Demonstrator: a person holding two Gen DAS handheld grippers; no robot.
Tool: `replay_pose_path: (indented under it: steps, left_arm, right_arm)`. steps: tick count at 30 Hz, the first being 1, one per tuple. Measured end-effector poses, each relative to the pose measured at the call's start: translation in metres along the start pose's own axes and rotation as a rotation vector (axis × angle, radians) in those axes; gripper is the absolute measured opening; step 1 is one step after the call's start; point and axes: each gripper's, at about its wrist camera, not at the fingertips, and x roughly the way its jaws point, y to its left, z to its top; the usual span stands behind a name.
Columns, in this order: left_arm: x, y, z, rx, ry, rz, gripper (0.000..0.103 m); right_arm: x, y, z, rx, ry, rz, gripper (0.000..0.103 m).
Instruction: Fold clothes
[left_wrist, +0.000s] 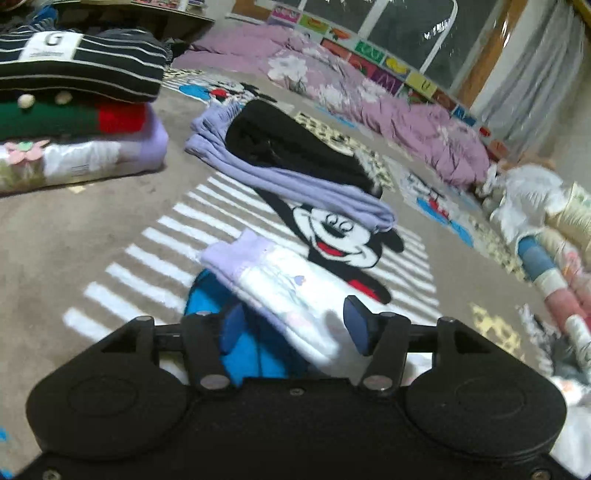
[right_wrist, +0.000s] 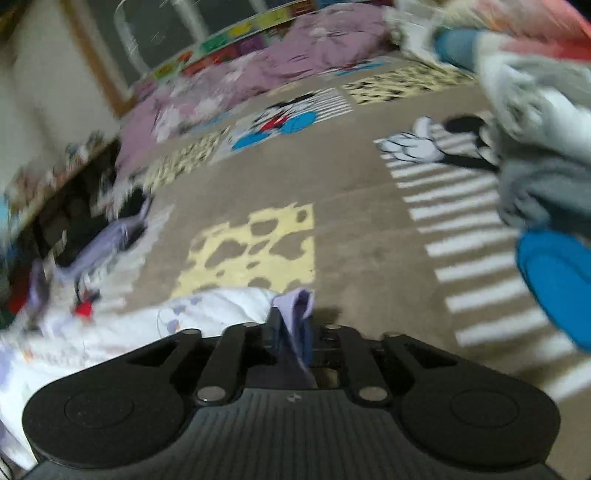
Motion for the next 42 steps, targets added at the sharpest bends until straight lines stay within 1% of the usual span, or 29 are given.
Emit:
replay_pose_path:
  steps: [2, 5, 8, 11, 14, 19, 20, 21, 23, 24, 25, 29, 33, 35, 38, 42]
  left_arm:
    - [-0.012, -0.001, -0.002, -0.014, -0.020, -0.004, 0.060]
    - [-0.030, -0.001, -0.004, -0.033, -0.051, -0.001, 0.065]
    - [-0.046, -0.003, -0.004, -0.035, -0.077, 0.001, 0.065]
    - [-0.063, -0.009, -0.006, -0.019, -0.106, 0.005, 0.066]
    - [-0.085, -0.013, -0.013, -0.009, -0.139, -0.007, 0.069]
    - [-0.121, -0.022, -0.033, 0.007, -0.147, -0.050, 0.071]
    - [-0.127, -0.025, -0.038, 0.010, -0.144, -0.063, 0.072]
    - [-0.133, -0.027, -0.043, 0.011, -0.137, -0.080, 0.073]
    - [-0.143, -0.036, -0.055, 0.022, -0.109, -0.123, 0.074]
    - [-0.146, -0.042, -0.062, 0.030, -0.090, -0.138, 0.075]
    - [-0.148, -0.048, -0.069, 0.042, -0.068, -0.149, 0.075]
    - [-0.138, -0.073, -0.096, 0.119, 0.013, -0.174, 0.075]
    - [-0.118, -0.091, -0.117, 0.164, 0.066, -0.166, 0.075]
    - [-0.107, -0.096, -0.124, 0.172, 0.077, -0.160, 0.075]
    - [-0.092, -0.102, -0.132, 0.175, 0.087, -0.153, 0.075]
    - [-0.080, -0.106, -0.137, 0.174, 0.068, -0.170, 0.074]
  right_arm:
    - [-0.017, -0.009, -0.001, 0.073, -0.042, 0.015, 0.033]
    - [-0.044, -0.021, -0.006, 0.146, -0.102, 0.034, 0.034]
    - [-0.070, -0.030, -0.012, 0.209, -0.150, 0.056, 0.036]
    - [-0.094, -0.035, -0.028, 0.260, -0.199, 0.091, 0.038]
    - [-0.108, -0.031, -0.050, 0.258, -0.243, 0.133, 0.044]
    - [-0.130, -0.025, -0.087, 0.249, -0.315, 0.203, 0.047]
    - [-0.132, -0.023, -0.094, 0.226, -0.315, 0.209, 0.047]
    - [-0.132, -0.021, -0.099, 0.196, -0.310, 0.214, 0.048]
    - [-0.131, -0.014, -0.107, 0.119, -0.291, 0.184, 0.052]
    - [-0.131, -0.012, -0.107, 0.097, -0.289, 0.174, 0.053]
    - [-0.130, -0.011, -0.106, 0.079, -0.290, 0.165, 0.053]
    - [-0.130, -0.004, -0.104, -0.002, -0.300, 0.131, 0.061]
    - [-0.127, -0.003, -0.108, -0.032, -0.284, 0.112, 0.063]
    - [-0.125, -0.005, -0.109, -0.020, -0.271, 0.115, 0.066]
    - [-0.119, -0.009, -0.109, -0.001, -0.251, 0.129, 0.067]
    - [-0.112, -0.008, -0.111, 0.001, -0.235, 0.150, 0.069]
